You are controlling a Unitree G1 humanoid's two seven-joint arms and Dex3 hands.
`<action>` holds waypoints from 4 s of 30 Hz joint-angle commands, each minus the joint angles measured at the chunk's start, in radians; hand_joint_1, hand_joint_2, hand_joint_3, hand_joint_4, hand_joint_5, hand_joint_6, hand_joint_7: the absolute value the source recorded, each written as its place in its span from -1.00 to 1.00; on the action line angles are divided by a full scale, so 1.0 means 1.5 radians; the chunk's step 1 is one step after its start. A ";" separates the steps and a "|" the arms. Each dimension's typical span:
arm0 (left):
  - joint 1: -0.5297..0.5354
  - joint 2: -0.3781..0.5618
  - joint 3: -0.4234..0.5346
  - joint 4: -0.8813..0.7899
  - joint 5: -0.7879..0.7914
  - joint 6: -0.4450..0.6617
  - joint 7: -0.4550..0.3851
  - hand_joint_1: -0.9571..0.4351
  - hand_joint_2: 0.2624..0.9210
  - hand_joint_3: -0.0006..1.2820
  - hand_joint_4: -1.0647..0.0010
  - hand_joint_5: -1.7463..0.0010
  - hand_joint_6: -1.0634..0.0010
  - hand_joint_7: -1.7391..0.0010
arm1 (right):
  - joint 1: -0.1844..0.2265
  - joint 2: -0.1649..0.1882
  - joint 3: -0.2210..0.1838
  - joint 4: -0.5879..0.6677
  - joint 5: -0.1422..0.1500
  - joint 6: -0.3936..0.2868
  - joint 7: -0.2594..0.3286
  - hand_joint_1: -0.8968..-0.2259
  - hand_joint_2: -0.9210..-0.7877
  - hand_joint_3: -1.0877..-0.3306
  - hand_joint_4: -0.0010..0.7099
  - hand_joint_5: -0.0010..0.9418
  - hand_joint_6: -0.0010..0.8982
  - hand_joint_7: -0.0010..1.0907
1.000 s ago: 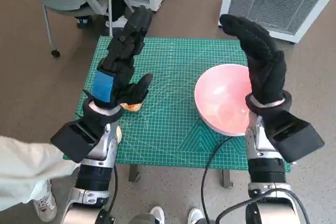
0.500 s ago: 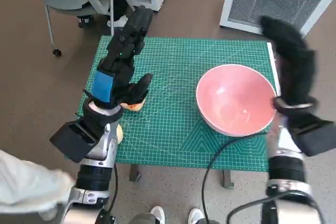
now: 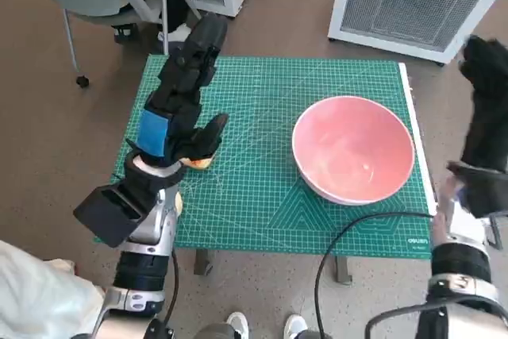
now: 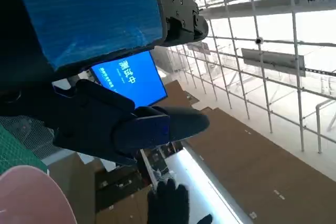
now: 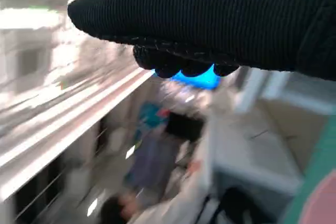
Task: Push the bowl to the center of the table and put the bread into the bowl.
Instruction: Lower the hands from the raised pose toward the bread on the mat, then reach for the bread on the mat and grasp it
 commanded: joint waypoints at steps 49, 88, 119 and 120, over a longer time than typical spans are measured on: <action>0.015 0.021 0.019 0.001 -0.013 -0.004 -0.016 -0.41 1.00 -0.29 0.63 1.00 0.53 0.85 | -0.059 0.154 -0.031 0.154 0.013 0.265 -0.025 0.17 -1.00 -0.25 -0.26 -0.96 -0.79 0.10; 0.063 0.057 0.048 -0.022 -0.012 0.003 -0.015 -0.43 1.00 -0.32 0.63 1.00 0.48 0.91 | -0.166 0.188 0.058 0.159 -0.110 0.314 -0.100 0.34 -1.00 -0.21 -0.11 -0.98 -0.67 -0.08; -0.134 0.421 -0.063 0.166 0.288 0.117 -0.160 -0.36 1.00 -0.90 0.67 1.00 0.44 0.96 | -0.090 0.173 0.124 -0.155 0.092 -0.017 0.309 -0.46 -1.00 -0.20 -0.14 -0.99 -1.00 0.48; -0.141 0.424 -0.071 0.174 0.294 0.121 -0.166 -0.34 0.99 -0.92 0.68 1.00 0.44 0.96 | -0.086 0.172 0.127 -0.164 0.092 -0.017 0.312 -0.49 -1.00 -0.20 -0.14 -0.99 -1.00 0.49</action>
